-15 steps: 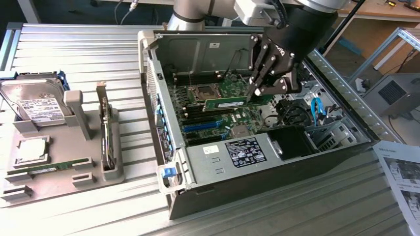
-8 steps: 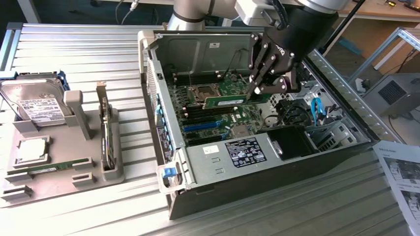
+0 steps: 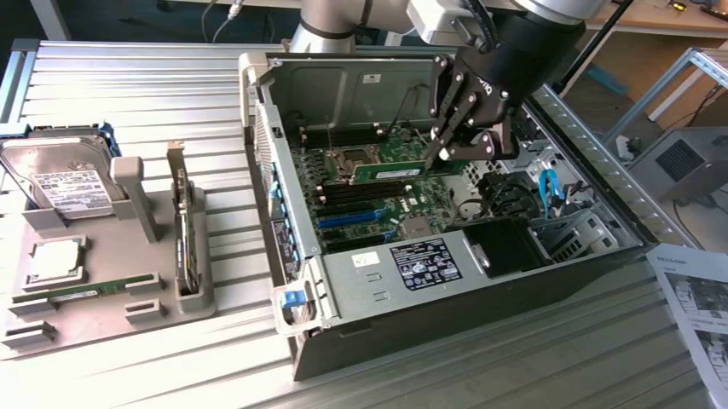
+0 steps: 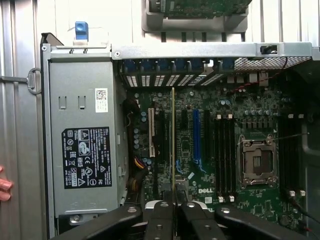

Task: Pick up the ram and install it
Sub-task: 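Pick up the ram and move it above insertion slot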

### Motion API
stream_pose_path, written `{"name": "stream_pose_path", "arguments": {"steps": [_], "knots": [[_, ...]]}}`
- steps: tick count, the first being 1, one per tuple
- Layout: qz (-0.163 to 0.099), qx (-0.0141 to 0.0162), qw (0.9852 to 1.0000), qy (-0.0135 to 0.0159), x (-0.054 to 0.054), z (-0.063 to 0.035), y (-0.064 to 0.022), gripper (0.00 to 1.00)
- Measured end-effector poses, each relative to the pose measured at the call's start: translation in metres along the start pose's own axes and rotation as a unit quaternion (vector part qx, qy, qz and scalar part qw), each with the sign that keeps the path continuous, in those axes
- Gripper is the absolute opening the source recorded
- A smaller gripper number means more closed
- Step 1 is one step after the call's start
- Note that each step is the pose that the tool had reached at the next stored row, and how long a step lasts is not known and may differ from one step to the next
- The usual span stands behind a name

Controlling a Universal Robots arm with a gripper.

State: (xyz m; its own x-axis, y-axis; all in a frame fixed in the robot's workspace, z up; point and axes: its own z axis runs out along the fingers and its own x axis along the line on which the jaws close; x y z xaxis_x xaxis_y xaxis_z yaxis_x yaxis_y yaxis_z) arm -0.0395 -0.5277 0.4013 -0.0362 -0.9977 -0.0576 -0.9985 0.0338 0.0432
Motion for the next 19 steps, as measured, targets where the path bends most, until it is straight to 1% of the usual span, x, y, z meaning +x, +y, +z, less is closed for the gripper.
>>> {"name": "stream_pose_path", "arguments": {"steps": [4, 7, 9, 11, 16, 17, 19], "knots": [[0.000, 0.0000, 1.0000, 0.0001, -0.004, 0.0007, 0.0002, 0.12], [0.000, 0.0000, 1.0000, 0.0000, -0.013, 0.0018, 0.0005, 0.12], [0.000, 0.0000, 1.0000, 0.0000, -0.016, 0.0022, 0.0006, 0.12], [0.000, 0.0000, 1.0000, 0.0000, -0.018, 0.0024, 0.0005, 0.12], [0.000, 0.0001, 1.0000, 0.0000, -0.018, 0.0024, 0.0007, 0.12], [0.000, 0.0005, 1.0000, 0.0000, -0.018, 0.0025, 0.0010, 0.12], [-0.001, 0.0024, 1.0000, 0.0000, -0.018, 0.0024, 0.0022, 0.12]]}}
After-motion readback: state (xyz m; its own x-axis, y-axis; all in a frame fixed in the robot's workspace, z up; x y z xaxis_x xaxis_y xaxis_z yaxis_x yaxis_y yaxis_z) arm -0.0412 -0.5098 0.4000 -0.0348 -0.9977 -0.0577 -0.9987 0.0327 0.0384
